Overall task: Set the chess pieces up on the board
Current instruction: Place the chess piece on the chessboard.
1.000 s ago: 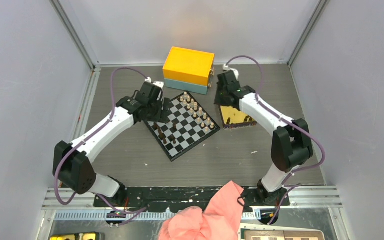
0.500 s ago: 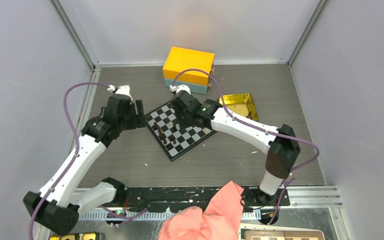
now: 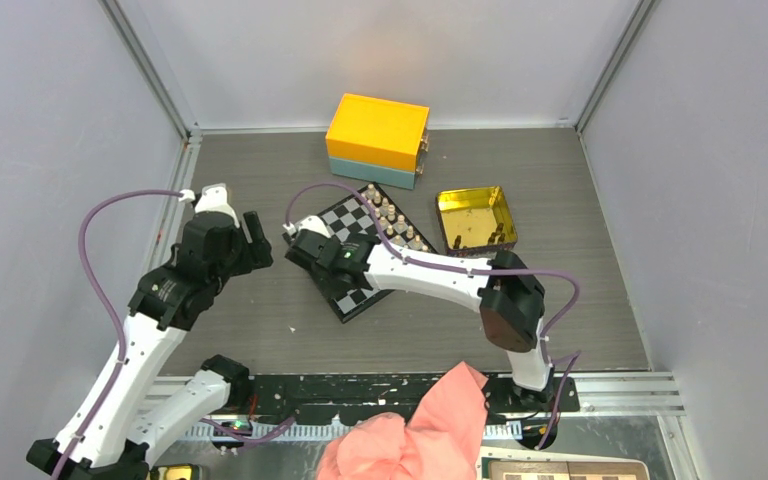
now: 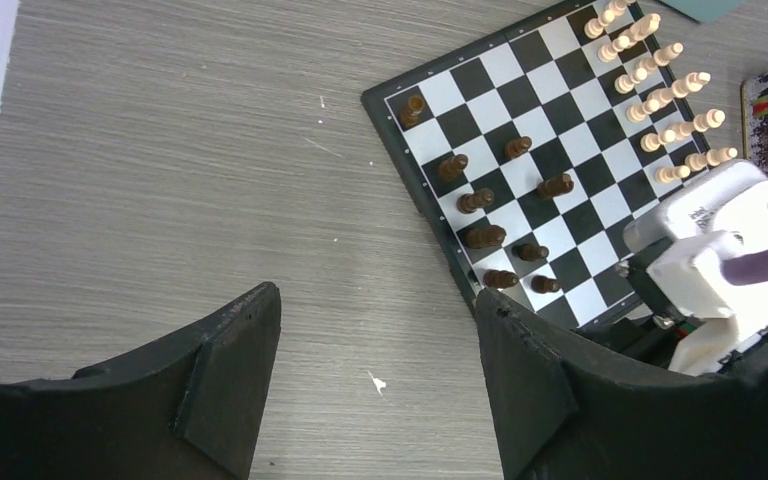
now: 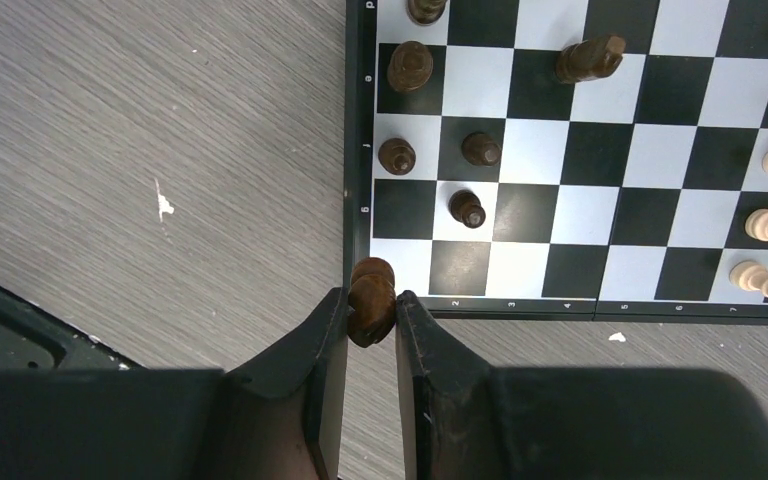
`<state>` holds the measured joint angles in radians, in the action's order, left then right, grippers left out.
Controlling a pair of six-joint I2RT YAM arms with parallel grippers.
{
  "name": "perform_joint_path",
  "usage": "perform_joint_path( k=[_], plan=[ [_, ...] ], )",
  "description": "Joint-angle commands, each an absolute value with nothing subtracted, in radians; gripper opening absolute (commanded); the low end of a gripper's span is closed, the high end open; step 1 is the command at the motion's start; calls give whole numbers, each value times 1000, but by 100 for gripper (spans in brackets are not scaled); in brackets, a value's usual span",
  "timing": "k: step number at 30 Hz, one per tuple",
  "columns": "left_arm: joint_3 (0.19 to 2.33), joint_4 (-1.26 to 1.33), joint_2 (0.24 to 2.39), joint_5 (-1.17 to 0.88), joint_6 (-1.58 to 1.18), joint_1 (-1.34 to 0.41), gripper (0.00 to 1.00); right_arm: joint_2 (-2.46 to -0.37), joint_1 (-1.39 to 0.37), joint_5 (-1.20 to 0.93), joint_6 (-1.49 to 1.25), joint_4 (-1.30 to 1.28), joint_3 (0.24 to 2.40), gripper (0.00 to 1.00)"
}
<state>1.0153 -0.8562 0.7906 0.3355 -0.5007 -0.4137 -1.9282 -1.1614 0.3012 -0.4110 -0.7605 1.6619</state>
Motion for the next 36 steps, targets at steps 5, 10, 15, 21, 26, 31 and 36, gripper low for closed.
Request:
perform_joint_path(
  k=[5,10,15,21,26,31,36],
  plan=[
    [1012,-857,775,361,-520,-408,72,-1971,-1165,347,-391,-781,1723,1],
    [1014,-847,790,359,-521,-408,72,-1998,-1164,342,-375,-770,1719,1],
    [1009,-838,795,363,-521,-408,72,-2007,-1159,332,-372,-733,1694,1],
    [1002,-831,798,364,-522,-408,72,-2012,-1139,311,-364,-700,1675,1],
    [1000,-830,801,367,-522,-408,72,-2023,-1134,300,-363,-688,1665,1],
    [996,-823,800,366,-522,-408,72,-2024,-1124,289,-364,-664,1641,1],
    [994,-821,806,364,-523,-408,72,-2026,-1121,279,-366,-642,1617,1]
  ],
)
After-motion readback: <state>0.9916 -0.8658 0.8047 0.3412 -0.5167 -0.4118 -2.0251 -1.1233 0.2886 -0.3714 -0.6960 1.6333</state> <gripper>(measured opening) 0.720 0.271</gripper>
